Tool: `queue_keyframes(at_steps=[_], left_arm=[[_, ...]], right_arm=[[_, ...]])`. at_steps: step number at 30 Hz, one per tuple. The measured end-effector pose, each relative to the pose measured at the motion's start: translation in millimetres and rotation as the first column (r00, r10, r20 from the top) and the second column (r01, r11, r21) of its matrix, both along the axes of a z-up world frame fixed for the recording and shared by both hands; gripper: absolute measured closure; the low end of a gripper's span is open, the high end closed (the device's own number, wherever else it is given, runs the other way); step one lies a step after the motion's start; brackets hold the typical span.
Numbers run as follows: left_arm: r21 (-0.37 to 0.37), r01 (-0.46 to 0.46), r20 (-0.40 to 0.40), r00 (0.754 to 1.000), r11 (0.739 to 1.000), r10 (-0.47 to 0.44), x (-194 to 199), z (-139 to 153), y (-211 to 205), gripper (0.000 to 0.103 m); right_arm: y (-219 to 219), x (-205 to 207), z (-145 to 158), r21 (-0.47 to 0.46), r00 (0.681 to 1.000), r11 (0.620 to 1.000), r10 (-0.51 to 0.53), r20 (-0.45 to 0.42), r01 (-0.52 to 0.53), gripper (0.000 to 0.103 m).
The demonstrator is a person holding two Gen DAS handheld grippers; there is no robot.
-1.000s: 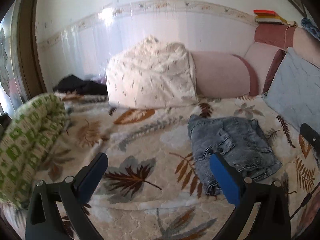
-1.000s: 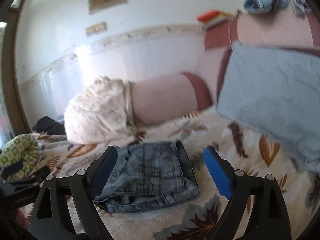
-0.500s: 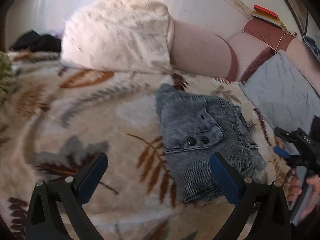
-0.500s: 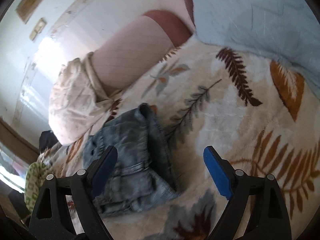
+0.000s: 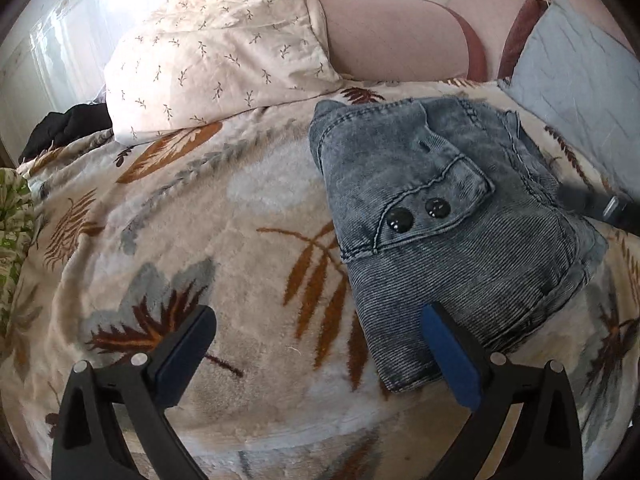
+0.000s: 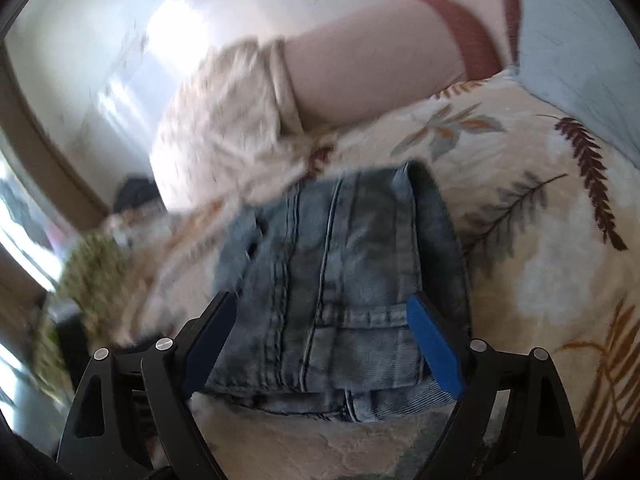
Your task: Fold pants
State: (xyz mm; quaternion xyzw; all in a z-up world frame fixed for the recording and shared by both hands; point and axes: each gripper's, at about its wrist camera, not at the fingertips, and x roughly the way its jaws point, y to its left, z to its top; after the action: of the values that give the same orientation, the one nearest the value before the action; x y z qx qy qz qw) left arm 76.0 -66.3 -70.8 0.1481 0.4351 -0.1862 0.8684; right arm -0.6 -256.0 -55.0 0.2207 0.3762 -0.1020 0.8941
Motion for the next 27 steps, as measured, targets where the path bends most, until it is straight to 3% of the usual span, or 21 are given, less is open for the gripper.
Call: queue_keyframes(at_steps=[3, 6, 8, 11, 15, 20, 27], left_arm=[[0.013, 0.011, -0.005, 1.0, 1.0, -0.011, 1, 0, 0, 0.0], [-0.01, 0.018, -0.028, 0.999, 1.0, -0.018, 6, 5, 5, 0.0], [-0.07, 0.014, -0.05, 0.999, 0.997, -0.018, 11, 13, 14, 0.001], [-0.203, 0.002, -0.022, 1.0, 0.979, -0.006, 17, 34, 32, 0.001], [-0.344, -0.02, -0.02, 1.0, 0.939, 0.014, 34, 45, 45, 0.001], [-0.396, -0.083, -0.164, 0.986, 0.915, 0.019, 62, 16, 38, 0.001], [-0.454, -0.085, -0.28, 0.959, 0.887, -0.052, 71, -4, 25, 0.001]], right_arm=[[14, 12, -26, -0.111, 0.986, 0.993, 0.008, -0.165, -0.027, 0.017], [23, 11, -30, -0.161, 0.984, 0.986, 0.018, -0.179, -0.047, 0.016], [19, 7, -29, -0.135, 0.984, 0.99, 0.024, -0.177, -0.048, 0.017], [1, -2, -16, -0.044, 0.992, 0.998, 0.037, -0.123, -0.042, 0.019], [-44, -23, 2, 0.042, 0.995, 0.994, -0.103, -0.01, 0.103, 0.017], [-96, -32, -25, 0.275, 0.974, 0.934, -0.222, -0.052, 0.228, 0.017], [-129, -20, -47, 0.419, 0.968, 0.875, -0.248, -0.045, 0.243, 0.014]])
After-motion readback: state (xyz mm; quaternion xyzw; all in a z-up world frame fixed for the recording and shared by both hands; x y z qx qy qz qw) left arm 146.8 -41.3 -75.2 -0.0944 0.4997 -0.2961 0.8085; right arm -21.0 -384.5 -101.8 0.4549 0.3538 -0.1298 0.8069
